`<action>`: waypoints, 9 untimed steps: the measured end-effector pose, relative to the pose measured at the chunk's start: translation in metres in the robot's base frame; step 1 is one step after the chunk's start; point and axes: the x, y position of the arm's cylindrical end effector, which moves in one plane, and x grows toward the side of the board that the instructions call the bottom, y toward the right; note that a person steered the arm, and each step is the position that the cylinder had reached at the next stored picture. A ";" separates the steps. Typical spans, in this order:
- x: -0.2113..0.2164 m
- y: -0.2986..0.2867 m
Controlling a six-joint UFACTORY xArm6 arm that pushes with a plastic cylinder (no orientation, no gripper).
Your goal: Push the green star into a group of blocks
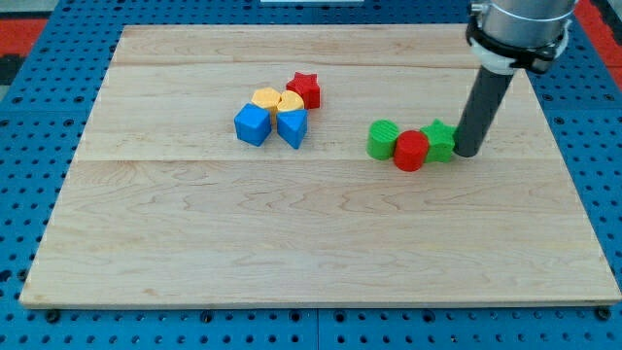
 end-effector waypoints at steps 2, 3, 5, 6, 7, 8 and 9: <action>-0.024 -0.049; -0.020 -0.057; -0.005 -0.064; -0.021 -0.081; -0.032 -0.100; -0.036 -0.114; -0.043 -0.114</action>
